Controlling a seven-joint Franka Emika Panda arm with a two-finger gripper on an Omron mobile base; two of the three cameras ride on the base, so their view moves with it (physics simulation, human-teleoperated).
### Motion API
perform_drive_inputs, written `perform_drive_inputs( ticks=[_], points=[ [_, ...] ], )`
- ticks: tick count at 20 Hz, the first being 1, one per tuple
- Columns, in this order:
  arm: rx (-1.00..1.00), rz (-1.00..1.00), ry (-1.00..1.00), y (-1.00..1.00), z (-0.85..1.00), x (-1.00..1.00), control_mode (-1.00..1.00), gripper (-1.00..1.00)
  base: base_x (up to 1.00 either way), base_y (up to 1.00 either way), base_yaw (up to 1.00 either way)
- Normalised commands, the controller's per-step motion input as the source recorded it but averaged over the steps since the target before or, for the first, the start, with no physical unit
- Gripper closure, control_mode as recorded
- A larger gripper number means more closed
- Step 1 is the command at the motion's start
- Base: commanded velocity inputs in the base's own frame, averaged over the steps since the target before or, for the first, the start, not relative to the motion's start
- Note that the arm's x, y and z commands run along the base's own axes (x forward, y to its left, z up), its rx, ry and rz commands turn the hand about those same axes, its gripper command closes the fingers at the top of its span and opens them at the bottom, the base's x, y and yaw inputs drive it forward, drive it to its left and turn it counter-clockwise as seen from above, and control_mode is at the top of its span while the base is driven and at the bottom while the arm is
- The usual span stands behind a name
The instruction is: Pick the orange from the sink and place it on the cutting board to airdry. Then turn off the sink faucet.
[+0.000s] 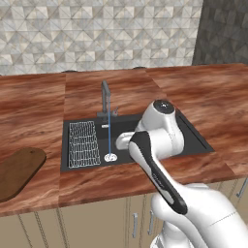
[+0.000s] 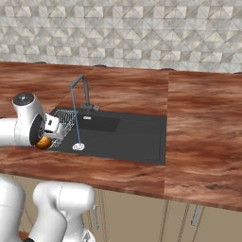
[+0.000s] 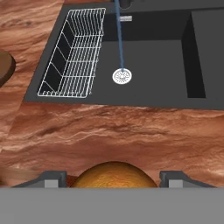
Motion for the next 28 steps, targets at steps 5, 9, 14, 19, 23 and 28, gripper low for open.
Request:
perform_drive_inputs(
  ticks=[5, 9, 14, 19, 23, 28],
  points=[
    [0.0, 0.09, 0.0, 0.48, 0.14, -0.08, -1.0, 1.0, 0.0, 0.0, 0.0],
    [0.0, 0.18, 0.0, 0.42, 0.1, -0.05, -1.0, 1.0, 0.0, 0.0, 0.0],
    [-0.01, 0.17, -0.01, 0.51, 0.04, -0.04, -1.0, 1.0, 0.0, 0.0, 0.0],
    [-0.03, 0.11, -0.01, 0.58, 0.02, -0.03, -1.0, 1.0, 0.0, 0.0, 0.0],
    [-0.04, 0.07, 0.0, 0.65, 0.0, 0.0, -1.0, 1.0, 0.0, 0.0, 0.0],
    [-0.05, 0.03, -0.01, 0.64, 0.0, 0.0, -1.0, 1.0, 0.0, 0.0, 0.0]
  ],
)
